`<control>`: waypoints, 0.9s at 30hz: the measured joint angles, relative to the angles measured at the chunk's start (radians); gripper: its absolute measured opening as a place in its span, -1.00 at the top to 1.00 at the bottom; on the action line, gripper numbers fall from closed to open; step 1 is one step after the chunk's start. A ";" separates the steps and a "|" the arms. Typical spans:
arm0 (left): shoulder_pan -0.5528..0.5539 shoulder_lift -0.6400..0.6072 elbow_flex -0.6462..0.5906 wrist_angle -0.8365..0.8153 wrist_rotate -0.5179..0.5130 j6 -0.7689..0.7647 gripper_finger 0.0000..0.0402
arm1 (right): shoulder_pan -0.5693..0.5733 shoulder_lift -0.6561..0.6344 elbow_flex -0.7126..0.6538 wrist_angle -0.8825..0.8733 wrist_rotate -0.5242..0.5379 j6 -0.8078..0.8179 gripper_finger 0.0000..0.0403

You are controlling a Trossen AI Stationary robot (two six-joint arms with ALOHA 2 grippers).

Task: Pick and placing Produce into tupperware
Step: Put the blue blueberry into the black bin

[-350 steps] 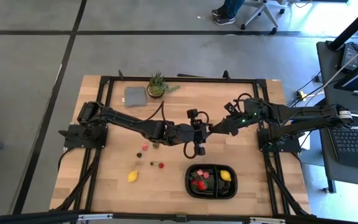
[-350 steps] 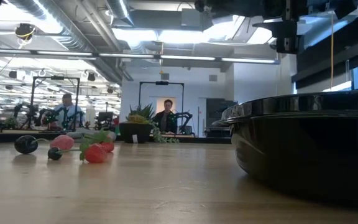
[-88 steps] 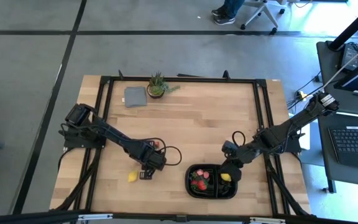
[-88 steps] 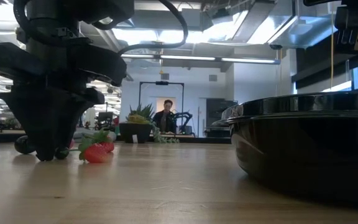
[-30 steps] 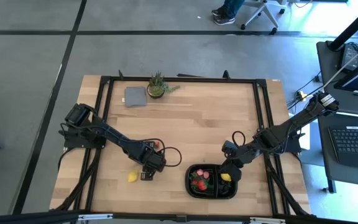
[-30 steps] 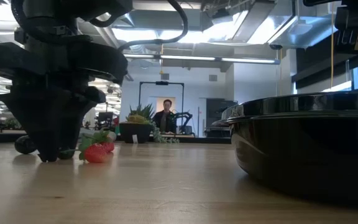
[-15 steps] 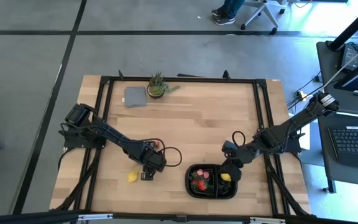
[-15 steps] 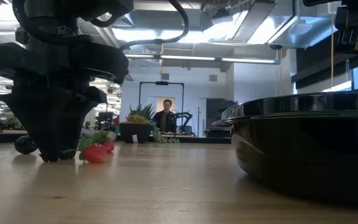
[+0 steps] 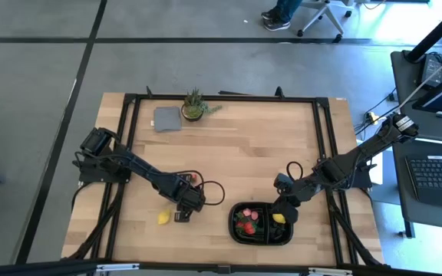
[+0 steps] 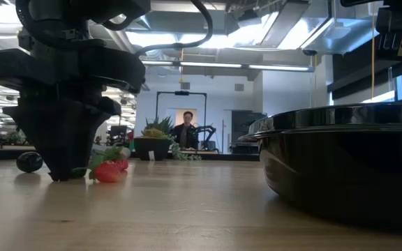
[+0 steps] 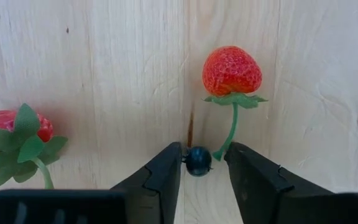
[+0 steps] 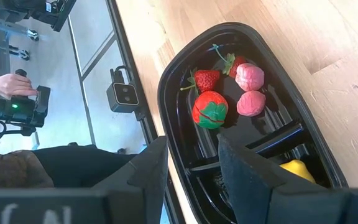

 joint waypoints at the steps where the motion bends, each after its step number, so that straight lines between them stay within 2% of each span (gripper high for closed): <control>1: 0.000 0.000 0.000 0.001 -0.001 0.000 0.41 | 0.000 0.000 0.000 0.000 0.000 0.000 0.27; 13: 0.000 0.001 0.001 0.006 -0.006 0.003 0.69 | 0.000 0.000 0.000 0.000 0.000 0.000 0.27; 27: 0.000 0.001 0.002 0.003 0.000 0.026 0.85 | 0.000 0.000 0.000 0.000 0.000 0.000 0.27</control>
